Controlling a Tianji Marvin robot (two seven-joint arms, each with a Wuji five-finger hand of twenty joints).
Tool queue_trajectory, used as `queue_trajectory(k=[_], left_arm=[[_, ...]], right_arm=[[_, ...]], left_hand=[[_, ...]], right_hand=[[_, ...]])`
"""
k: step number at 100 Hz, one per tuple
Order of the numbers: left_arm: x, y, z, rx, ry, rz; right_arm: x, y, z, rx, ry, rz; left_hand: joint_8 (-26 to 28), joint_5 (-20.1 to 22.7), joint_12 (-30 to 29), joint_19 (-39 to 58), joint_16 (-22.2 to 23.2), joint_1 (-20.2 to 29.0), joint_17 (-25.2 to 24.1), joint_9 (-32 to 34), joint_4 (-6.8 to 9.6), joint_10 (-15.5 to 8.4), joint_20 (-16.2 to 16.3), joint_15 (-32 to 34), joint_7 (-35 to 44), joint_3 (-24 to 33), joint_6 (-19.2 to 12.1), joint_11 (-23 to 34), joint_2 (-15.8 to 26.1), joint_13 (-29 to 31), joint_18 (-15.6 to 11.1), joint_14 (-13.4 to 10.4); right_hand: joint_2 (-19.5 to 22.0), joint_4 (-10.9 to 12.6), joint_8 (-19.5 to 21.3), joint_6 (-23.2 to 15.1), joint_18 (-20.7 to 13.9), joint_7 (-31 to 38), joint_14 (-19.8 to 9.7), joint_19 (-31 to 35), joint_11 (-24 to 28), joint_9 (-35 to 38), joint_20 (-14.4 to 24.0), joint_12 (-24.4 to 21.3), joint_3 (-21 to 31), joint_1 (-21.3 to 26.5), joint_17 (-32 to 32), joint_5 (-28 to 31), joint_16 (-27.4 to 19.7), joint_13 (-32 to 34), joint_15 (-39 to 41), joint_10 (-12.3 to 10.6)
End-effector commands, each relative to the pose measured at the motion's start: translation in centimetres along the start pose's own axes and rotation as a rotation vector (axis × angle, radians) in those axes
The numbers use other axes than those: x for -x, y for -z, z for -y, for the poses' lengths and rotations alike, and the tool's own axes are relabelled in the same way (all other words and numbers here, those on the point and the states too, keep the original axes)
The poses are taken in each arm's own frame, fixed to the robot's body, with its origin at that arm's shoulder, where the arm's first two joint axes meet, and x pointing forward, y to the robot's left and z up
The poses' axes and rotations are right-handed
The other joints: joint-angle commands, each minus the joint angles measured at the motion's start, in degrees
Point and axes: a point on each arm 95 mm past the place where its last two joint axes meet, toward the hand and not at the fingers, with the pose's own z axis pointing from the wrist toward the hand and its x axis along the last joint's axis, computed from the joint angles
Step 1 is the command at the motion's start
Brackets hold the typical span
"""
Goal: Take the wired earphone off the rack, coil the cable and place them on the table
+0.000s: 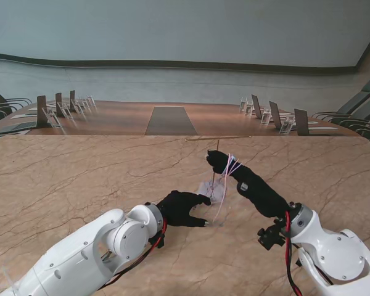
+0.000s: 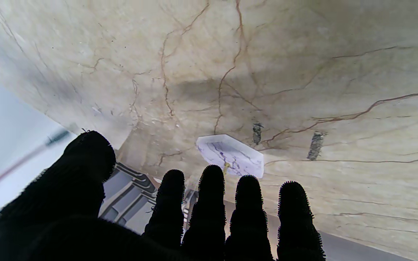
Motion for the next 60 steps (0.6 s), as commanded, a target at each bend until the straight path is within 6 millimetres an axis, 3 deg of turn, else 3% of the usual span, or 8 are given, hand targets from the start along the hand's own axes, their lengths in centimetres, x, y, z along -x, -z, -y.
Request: queue_trajectory(k=[1,60], left_arm=[[0.3,0.3,-0.6,0.007,0.002,0.01],[2.8,2.7,-0.3,-0.079,-0.021,0.091]], right_arm=[[0.0,0.2,0.2,0.005,-0.004,0.002],[1.5,1.7,0.6,0.048,-0.004,0.084]], left_hand=[[-1.0,-1.8,-0.6,-1.2,-0.2,-1.8,-0.8,-1.6,-2.39,-1.2,0.4,-1.5,-2.1,0.9,0.7,-0.8,-2.5,-1.6,-1.4,-1.6],[-0.5,-1.2,-0.5,-2.1,0.1,-4.1,-0.8,-0.4,-2.92,-0.9,1.7,-1.3,-0.8,0.3,-1.2,-0.6,0.3,-1.1,-1.2,-1.2]], right_hand=[[-0.1,-1.7,0.5,-5.7,2.0,-0.6,1.6,2.3,0.7,-0.2,-0.7,0.5,0.8,-2.4,0.0,-1.9,0.6,0.6,0.6,0.4],[-0.2,-1.7,1.5,-6.0,2.6,-0.5,1.8,2.9,0.8,-0.2,-1.5,0.4,0.7,-2.3,-0.2,-2.0,0.6,0.7,0.4,0.4]])
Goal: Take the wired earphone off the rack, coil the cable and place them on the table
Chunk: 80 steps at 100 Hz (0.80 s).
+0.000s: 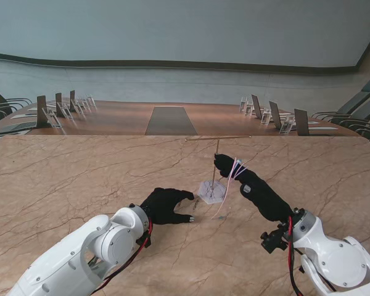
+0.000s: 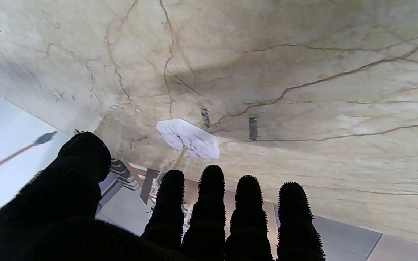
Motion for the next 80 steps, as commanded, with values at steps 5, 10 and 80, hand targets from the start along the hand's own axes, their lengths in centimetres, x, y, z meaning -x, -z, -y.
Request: queue_trajectory(k=[5,10,80], left_arm=[[0.2,0.6,-0.1,-0.014,-0.002,0.001],[0.3,0.8,0.0,-0.022,0.001,0.002],[0.3,2.6,2.0,-0.144,0.089,-0.037]], right_arm=[[0.5,0.3,0.4,0.004,-0.012,0.024],[0.6,0.4,0.5,0.005,-0.012,0.033],[2.9,1.3,1.5,0.019,-0.031,0.157]], left_hand=[[0.2,-1.1,-0.4,-1.1,0.1,-2.6,-0.7,-0.2,-1.43,-0.8,1.1,-1.1,-0.7,0.0,-1.2,-0.6,0.5,-0.8,-1.0,-1.1],[0.2,-1.1,-0.4,-1.0,0.1,-2.6,-0.7,-0.1,-1.38,-0.8,1.3,-1.1,-0.7,-0.3,-1.3,-0.6,0.9,-0.8,-1.0,-1.0],[1.0,0.0,1.0,5.1,3.1,15.3,-0.4,5.1,0.93,0.0,1.8,4.3,0.0,-23.9,-1.3,1.5,17.2,2.4,-0.4,0.9]], right_hand=[[-0.2,-1.7,0.7,-5.8,2.5,-0.5,1.6,2.3,0.8,-0.2,-0.9,0.4,0.7,-2.3,0.0,-2.0,0.6,0.7,0.4,0.2],[-0.1,-1.7,0.8,-5.8,2.5,-0.5,1.6,2.3,0.8,-0.2,-0.9,0.4,0.7,-2.3,0.0,-2.0,0.6,0.7,0.4,0.1],[-0.1,-1.6,1.6,-6.2,2.8,-0.3,1.9,2.3,0.6,-0.2,-1.1,0.3,0.7,-2.2,0.0,-1.9,0.8,0.9,0.4,-0.1]])
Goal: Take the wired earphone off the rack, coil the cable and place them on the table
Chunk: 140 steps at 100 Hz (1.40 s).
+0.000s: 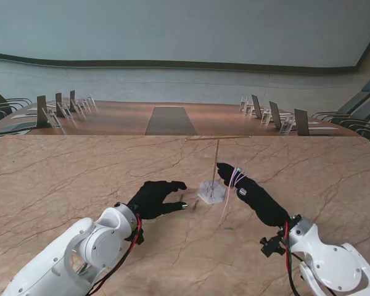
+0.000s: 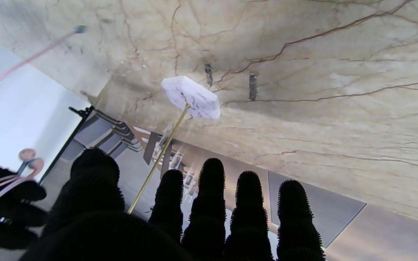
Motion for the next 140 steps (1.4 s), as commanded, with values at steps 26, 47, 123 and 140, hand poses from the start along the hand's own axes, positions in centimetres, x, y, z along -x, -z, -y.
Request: queue_trajectory(k=[26,47,123,140], left_arm=[[-1.7,0.0,1.1,-0.047,0.051,-0.073],[-2.7,-0.5,1.4,-0.046,0.092,-0.106],[-6.0,-2.1,1.6,-0.044,0.212,-0.204],[-6.4,-2.2,1.5,-0.045,0.247,-0.212]], right_arm=[[1.4,0.2,1.0,0.02,-0.025,0.058],[2.3,0.1,1.3,0.025,-0.037,0.091],[3.7,-1.6,2.0,0.034,-0.092,0.115],[3.6,-2.0,1.8,0.037,-0.092,0.108]], left_hand=[[0.9,0.3,2.9,10.3,4.3,2.3,0.6,3.9,0.65,0.7,2.5,7.4,0.9,-3.3,-2.0,4.0,3.6,3.3,0.0,2.3],[1.4,0.3,5.3,18.9,8.0,1.7,2.0,6.2,0.63,1.3,4.3,13.5,1.7,-3.2,-1.3,6.6,3.7,5.3,0.0,4.1],[1.9,1.0,32.9,61.8,35.7,-1.0,35.2,21.2,0.81,0.5,33.3,59.9,3.3,-2.5,-0.9,32.5,0.6,28.3,0.6,11.0],[1.9,1.1,33.6,64.9,35.2,-0.9,39.0,22.8,0.79,0.2,31.4,62.0,3.7,-2.4,0.2,33.7,-0.1,31.1,0.6,10.9]], right_hand=[[-0.2,-1.6,0.9,-6.2,3.5,-0.3,2.4,2.3,0.5,-0.2,-0.7,0.3,0.7,-2.2,0.1,-1.9,1.0,1.2,0.5,-0.3],[-0.3,-1.6,1.2,-6.7,3.6,-0.2,2.6,2.3,0.6,-0.1,-0.6,0.4,0.7,-2.1,0.3,-1.9,1.1,1.5,0.4,-0.3],[-0.4,-1.6,1.3,-8.8,3.6,-0.6,2.5,1.8,0.8,-0.1,-0.1,0.5,0.7,-1.9,0.7,-2.1,1.5,1.9,0.4,-0.2],[-0.4,-1.6,1.0,-9.0,3.6,-0.8,2.5,1.7,0.8,-0.1,0.0,0.5,0.7,-1.9,0.7,-2.0,1.5,1.9,0.5,-0.3]])
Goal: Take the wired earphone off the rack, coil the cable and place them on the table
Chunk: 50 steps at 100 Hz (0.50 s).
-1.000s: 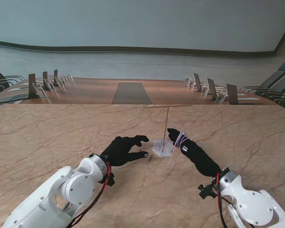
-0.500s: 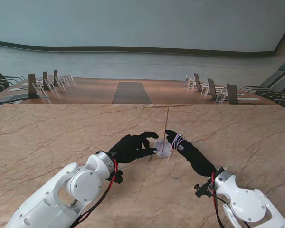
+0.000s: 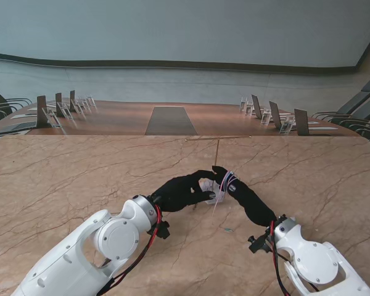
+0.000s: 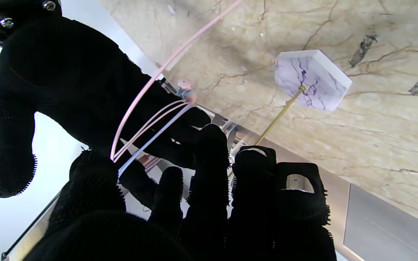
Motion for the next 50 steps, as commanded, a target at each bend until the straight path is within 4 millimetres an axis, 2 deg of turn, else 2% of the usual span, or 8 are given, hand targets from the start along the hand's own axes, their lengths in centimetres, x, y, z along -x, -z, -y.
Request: queue_trajectory(k=[1,11,18,26,43,45,49,50], left_arm=[[-0.5,-0.2,-0.3,-0.004,0.019,-0.006],[-0.7,-0.4,-0.3,-0.011,0.042,-0.009],[-0.9,-0.6,-0.4,-0.013,0.074,-0.009],[-1.0,-0.8,-0.5,-0.013,0.101,-0.009],[-1.3,-1.2,-0.8,-0.025,0.138,-0.016],[-1.4,-1.3,-0.8,-0.027,0.142,-0.017],[-1.4,-1.3,-0.9,-0.026,0.153,-0.019],[-1.5,-1.3,-0.9,-0.026,0.155,-0.019]], right_arm=[[-0.3,-0.3,0.1,0.0,-0.004,-0.01],[-0.4,-0.5,0.0,-0.002,-0.003,-0.016],[-0.5,-0.7,-0.1,-0.004,-0.003,-0.018],[-0.5,-0.8,-0.2,-0.005,-0.004,-0.019],[-0.4,-1.0,-0.2,-0.008,-0.004,-0.02],[-0.4,-1.0,-0.2,-0.009,-0.004,-0.02],[-0.4,-1.0,-0.3,-0.009,-0.004,-0.02],[-0.4,-1.1,-0.3,-0.01,-0.004,-0.02]], left_hand=[[0.0,0.3,0.9,6.7,0.7,-1.6,3.0,0.9,0.8,-1.2,0.2,2.6,1.5,0.1,0.6,2.2,-1.1,0.8,-2.2,2.7],[0.0,0.3,1.4,7.7,0.2,-1.5,4.0,2.0,0.87,-1.8,-1.1,3.3,2.0,0.2,1.7,3.3,-1.7,1.9,-2.1,2.2],[-0.3,0.7,6.8,11.0,-0.9,-1.4,7.5,6.2,0.88,-6.1,-3.5,6.9,2.8,0.4,3.1,12.0,-2.0,5.5,-1.0,0.6],[-0.5,0.4,9.5,14.1,-2.1,-1.4,10.6,8.5,0.89,-8.3,-5.9,9.6,3.6,0.5,3.7,15.1,-2.5,7.8,-1.0,0.0],[-0.6,-0.1,9.8,16.6,-2.4,-1.5,13.5,9.6,0.97,-9.2,-7.9,11.6,4.2,0.7,4.1,15.8,-4.0,9.7,-1.7,-0.3],[-0.9,-0.1,9.6,17.8,-3.0,-2.1,14.0,10.1,0.93,-9.4,-9.9,12.1,4.6,1.8,4.2,16.2,-4.5,10.2,-2.0,-0.4],[-0.9,0.0,9.6,18.4,-3.1,-2.4,14.7,10.5,0.88,-9.8,-10.5,12.6,4.7,2.4,4.2,16.5,-4.8,10.8,-2.0,-0.6],[-1.2,-0.1,9.6,19.1,-3.5,-5.8,15.0,10.7,0.24,-10.0,-12.0,13.0,4.8,8.4,4.2,16.8,-6.3,11.0,-2.1,-0.8]], right_hand=[[-0.5,-1.6,0.3,-7.4,3.3,-0.8,2.1,1.3,0.8,-0.1,0.3,0.5,0.7,-1.9,0.7,-2.0,0.8,1.6,0.5,-0.6],[-0.5,-1.6,0.2,-7.3,3.3,-0.8,2.1,1.3,0.8,-0.1,0.4,0.5,0.7,-1.9,0.7,-2.0,0.8,1.6,0.5,-0.6],[-0.4,-1.6,0.1,-7.3,3.3,-0.8,2.1,1.3,0.8,-0.2,0.4,0.5,0.7,-1.8,0.7,-2.0,0.8,1.7,0.5,-0.6],[-0.4,-1.6,0.1,-7.3,3.2,-0.8,2.1,1.3,0.8,-0.1,0.4,0.5,0.7,-1.8,0.7,-2.0,0.8,1.6,0.5,-0.6],[-0.4,-1.6,0.1,-7.2,3.3,-0.8,2.1,1.3,0.8,-0.1,0.5,0.5,0.7,-1.8,0.7,-2.0,0.8,1.6,0.5,-0.7],[-0.5,-1.6,0.0,-7.3,3.3,-0.8,2.1,1.3,0.9,-0.1,0.5,0.5,0.7,-1.8,0.7,-2.0,0.8,1.7,0.5,-0.7],[-0.4,-1.6,0.0,-7.2,3.2,-0.8,2.1,1.3,0.9,-0.1,0.5,0.5,0.7,-1.8,0.7,-2.0,0.8,1.7,0.5,-0.6],[-0.4,-1.6,0.0,-7.2,3.2,-0.8,2.1,1.3,0.9,-0.1,0.5,0.5,0.7,-1.8,0.7,-2.0,0.8,1.7,0.5,-0.6]])
